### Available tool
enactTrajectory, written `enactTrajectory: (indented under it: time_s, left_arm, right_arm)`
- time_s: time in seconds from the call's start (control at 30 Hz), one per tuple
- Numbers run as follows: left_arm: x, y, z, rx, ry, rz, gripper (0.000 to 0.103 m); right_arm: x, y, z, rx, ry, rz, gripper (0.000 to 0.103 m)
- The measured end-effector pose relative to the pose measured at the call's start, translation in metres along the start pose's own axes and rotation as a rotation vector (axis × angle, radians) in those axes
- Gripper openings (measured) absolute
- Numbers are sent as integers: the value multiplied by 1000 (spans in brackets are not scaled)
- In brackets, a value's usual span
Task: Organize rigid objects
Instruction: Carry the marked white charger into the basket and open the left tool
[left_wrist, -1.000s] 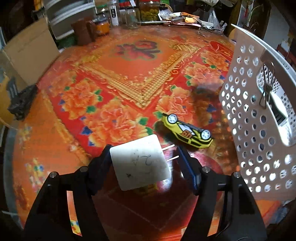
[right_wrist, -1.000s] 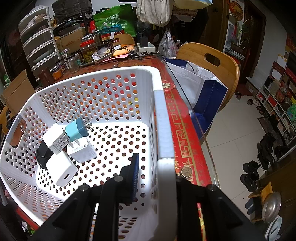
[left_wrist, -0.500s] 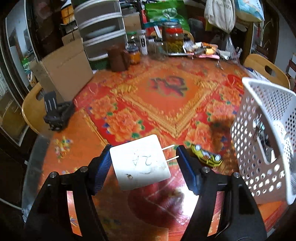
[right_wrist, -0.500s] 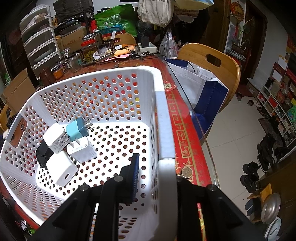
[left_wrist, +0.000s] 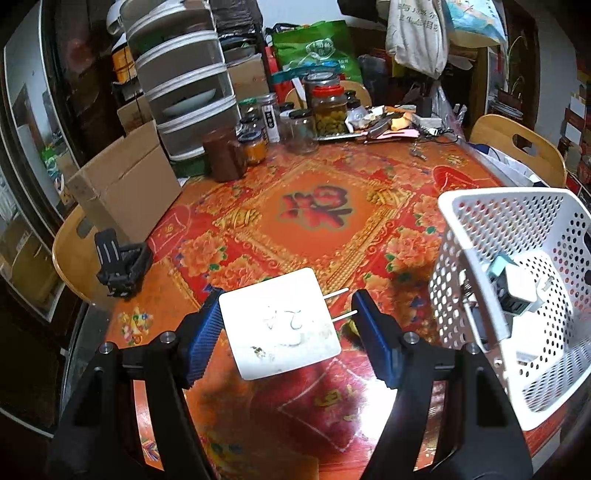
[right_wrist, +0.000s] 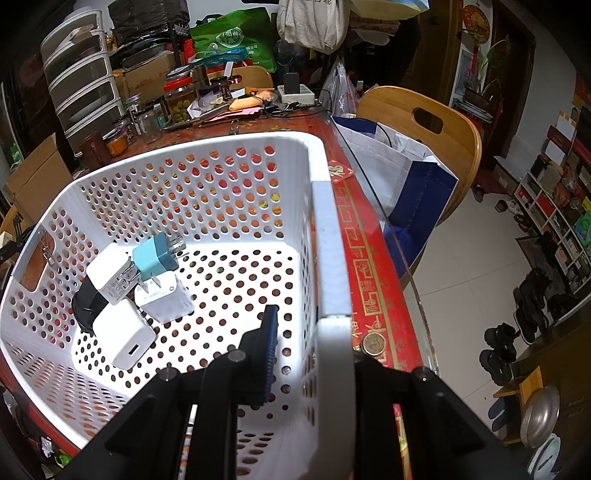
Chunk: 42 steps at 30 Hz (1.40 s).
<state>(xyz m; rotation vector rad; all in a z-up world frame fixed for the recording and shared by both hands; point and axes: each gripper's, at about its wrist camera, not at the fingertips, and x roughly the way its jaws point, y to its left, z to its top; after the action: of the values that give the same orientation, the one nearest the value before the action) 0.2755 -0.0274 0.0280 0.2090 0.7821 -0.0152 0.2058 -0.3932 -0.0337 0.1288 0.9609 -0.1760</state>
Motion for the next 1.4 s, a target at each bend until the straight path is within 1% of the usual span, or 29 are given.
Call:
enactTrajectory:
  time_s: [0.13,0.33,0.43,0.5,0.57,0.63,0.7,0.8,0.87,0.97,1.03,1.2,1.27,1.33,1.4]
  left_arm:
    - [-13,-11,10,25,-30,0,67]
    - [-30,-34,26,68,-56,-24,67]
    - [-41,-51,37,97,-68,-55,67]
    - [-45,-70,45,137,-62,-81,67]
    - [-44,-88,52,175,-38,-102,67]
    - [-38,-110,55,225,5,-128,67]
    - [-29,-134,56,286,61,-156,67]
    - [-17,-165,53,345,151,-211,67]
    - [-8,-183,46,385,211,-247,67]
    - [1,-204,34,435,275,-275,67]
    - [9,-215,25,452,324,-284,67]
    - [28,-226,12,491,391,-268,67]
    - [33,-231,6,521,412,-282,68]
    - [30,-234,4,559,398,-290,70]
    - [27,-234,5,564,376,-288,74]
  right_arm:
    - [0,0,0,0,1,0,19]
    - [0,0,0,0,1,0,19]
    - [0,0,0,0,1,-1,19]
    - [0,0,0,2,0,1,19]
    - [0,0,0,1,0,1,19]
    - [-1,0,1,1,-1,2,19]
    - [0,1,1,0,0,2,19]
    - [-1,1,2,1,1,2,19]
    - [-1,1,2,0,0,2,19]
    - [-1,1,1,0,0,2,19]
    - [-1,1,1,0,0,2,19]
    - [-1,2,3,0,-2,7,19]
    - [-1,2,3,0,-2,7,19]
    - [-1,2,3,1,-3,6,20]
    - [-1,2,2,2,-2,6,20]
